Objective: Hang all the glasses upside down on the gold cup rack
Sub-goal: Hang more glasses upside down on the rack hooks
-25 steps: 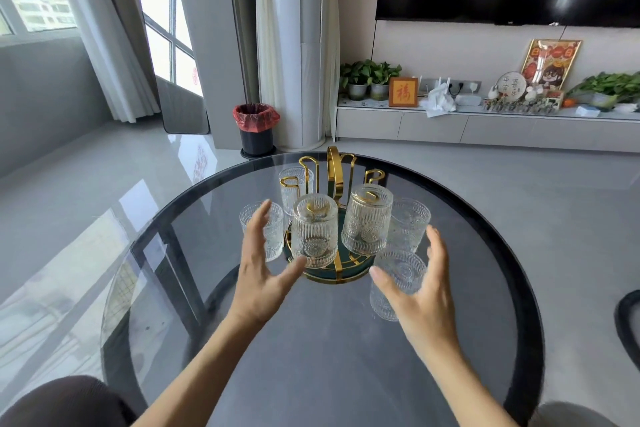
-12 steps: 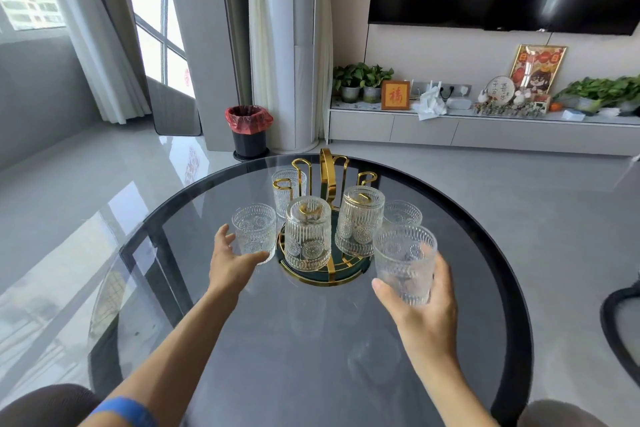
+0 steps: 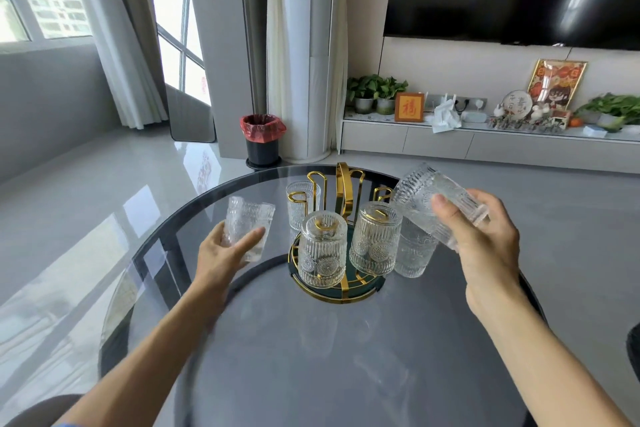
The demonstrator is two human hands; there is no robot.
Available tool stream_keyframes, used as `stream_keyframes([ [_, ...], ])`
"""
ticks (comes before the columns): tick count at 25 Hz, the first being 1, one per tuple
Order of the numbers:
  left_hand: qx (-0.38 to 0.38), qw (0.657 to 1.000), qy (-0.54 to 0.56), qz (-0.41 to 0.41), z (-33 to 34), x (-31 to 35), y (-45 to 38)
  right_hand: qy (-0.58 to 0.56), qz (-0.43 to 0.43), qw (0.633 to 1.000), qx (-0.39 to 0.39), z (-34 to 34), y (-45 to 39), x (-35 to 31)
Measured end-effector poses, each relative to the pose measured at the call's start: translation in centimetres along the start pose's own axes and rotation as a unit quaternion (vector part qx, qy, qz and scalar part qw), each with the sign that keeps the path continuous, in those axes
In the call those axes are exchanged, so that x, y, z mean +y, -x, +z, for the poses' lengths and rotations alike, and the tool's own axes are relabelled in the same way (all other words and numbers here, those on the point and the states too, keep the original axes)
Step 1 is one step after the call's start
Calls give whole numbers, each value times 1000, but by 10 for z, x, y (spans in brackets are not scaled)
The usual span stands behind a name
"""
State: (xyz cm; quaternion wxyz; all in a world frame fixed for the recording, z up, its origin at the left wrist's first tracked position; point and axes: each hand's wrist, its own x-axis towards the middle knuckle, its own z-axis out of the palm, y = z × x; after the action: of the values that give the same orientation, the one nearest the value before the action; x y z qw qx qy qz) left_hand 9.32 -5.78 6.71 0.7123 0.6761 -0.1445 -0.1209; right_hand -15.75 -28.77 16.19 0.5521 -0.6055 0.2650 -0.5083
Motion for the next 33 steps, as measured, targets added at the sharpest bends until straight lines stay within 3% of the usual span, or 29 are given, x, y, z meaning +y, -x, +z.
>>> stream_keyframes([
  [3,-38,999,22,26,-11,42,-3,-15,39,998,40,9,-5,2],
  [6,-21,999,2,44,-9,82,-6,-36,75,995,49,14,-8,3],
  [10,29,987,-110,110,3,113,-3,-33,71,996,52,16,-5,7],
  [15,21,954,-228,193,28,114,1,-23,72,995,58,12,-1,12],
  [20,-35,897,-373,236,55,110,-13,-6,62,997,52,8,-6,8],
  [26,-138,823,-472,284,65,93,-21,42,48,997,36,10,-14,6],
  [30,-167,829,-454,279,63,85,-24,64,6,998,27,21,-25,-2],
  [33,-194,819,-455,292,57,86,-25,141,-64,987,32,33,-43,-16],
])
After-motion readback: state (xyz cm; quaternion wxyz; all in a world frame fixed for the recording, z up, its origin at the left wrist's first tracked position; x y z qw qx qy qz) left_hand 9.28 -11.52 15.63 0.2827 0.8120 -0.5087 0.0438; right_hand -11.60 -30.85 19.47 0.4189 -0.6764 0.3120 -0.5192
